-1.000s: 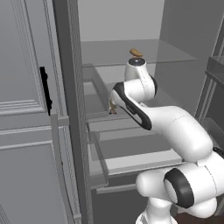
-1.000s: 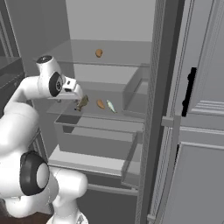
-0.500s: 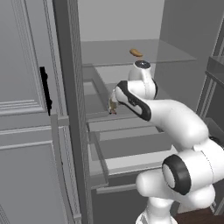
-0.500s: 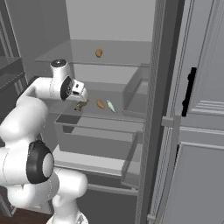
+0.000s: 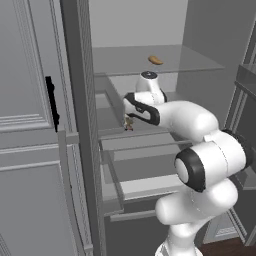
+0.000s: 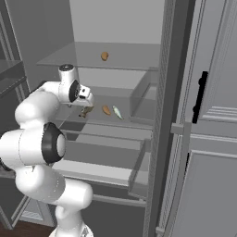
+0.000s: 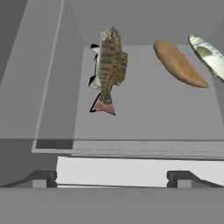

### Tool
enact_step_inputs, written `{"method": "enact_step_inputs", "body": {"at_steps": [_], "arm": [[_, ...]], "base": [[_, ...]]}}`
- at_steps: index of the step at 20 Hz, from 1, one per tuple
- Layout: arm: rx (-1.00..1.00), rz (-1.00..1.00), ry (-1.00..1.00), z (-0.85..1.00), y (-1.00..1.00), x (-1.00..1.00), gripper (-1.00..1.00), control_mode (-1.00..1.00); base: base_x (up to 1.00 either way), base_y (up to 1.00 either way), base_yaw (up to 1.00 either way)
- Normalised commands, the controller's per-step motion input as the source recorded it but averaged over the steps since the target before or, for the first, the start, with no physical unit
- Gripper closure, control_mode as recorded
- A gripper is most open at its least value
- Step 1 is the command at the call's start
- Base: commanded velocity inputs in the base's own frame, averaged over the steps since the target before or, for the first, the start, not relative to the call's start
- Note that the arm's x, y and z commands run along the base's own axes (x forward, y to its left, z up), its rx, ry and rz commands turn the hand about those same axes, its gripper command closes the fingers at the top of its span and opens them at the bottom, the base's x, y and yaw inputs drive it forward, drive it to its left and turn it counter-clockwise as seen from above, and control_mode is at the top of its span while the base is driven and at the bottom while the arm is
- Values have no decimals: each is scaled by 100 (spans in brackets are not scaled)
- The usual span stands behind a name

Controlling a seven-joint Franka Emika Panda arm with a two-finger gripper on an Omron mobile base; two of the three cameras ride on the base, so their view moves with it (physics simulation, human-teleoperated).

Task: Place one sweet potato and one fish in each tupperware on the nearby counter, to pack two identical lunches.

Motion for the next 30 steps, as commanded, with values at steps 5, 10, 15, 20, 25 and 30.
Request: {"method": "enact_step_inputs", "body": {"at_steps": [5, 10, 15, 20, 25, 30], "arm": [[-1, 0, 6, -45, 0, 24, -100, -100], [0, 2, 1, -66, 1, 24, -100, -100], [0, 1, -2, -44, 4, 12, -100, -100], [0, 0, -8, -3, 5, 47, -100, -100], [0, 0, -8, -1, 8, 36, -100, -100], [-1, 0, -1, -26, 12, 20, -100, -100]], "base": [[0, 0, 0], [0, 0, 0], [0, 0, 0], [0, 0, 0], [0, 0, 0], [0, 0, 0]]}}
